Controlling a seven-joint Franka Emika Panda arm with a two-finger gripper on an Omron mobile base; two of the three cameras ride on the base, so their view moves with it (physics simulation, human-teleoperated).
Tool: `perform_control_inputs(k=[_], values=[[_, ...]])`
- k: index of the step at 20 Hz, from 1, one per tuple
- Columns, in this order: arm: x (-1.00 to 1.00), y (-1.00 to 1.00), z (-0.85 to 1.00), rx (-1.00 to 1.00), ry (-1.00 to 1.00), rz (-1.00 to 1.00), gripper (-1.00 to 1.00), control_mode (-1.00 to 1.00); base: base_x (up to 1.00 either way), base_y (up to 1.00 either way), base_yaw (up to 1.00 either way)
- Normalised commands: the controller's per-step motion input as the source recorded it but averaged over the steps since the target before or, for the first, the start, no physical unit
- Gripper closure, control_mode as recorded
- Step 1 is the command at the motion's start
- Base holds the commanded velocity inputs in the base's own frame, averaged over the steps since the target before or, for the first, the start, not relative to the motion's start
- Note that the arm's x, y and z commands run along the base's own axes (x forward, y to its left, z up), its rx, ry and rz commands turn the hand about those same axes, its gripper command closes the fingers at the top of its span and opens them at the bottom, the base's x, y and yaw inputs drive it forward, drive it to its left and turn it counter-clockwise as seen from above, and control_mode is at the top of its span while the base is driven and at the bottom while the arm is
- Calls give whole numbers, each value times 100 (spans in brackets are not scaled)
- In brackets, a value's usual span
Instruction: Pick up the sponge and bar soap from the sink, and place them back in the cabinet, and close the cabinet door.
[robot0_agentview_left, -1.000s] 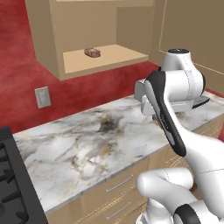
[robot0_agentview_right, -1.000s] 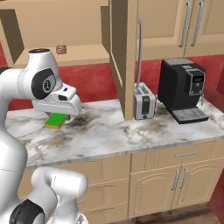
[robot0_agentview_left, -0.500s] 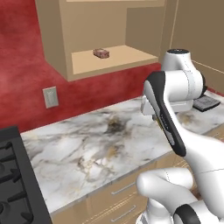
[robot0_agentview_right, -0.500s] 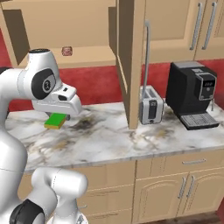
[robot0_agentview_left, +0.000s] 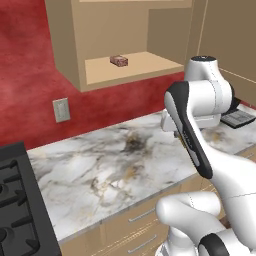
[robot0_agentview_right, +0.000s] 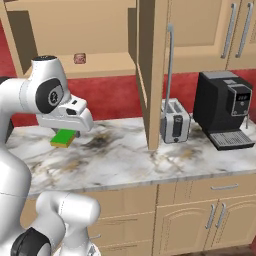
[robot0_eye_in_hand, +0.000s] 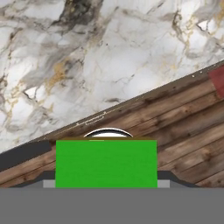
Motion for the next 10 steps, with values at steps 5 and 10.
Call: perform_control_inputs(k=[5,10], values=[[0,0,0,0,0,0,100,100,1,0,0],[0,0,0,0,0,0,100,100,7,0,0]])
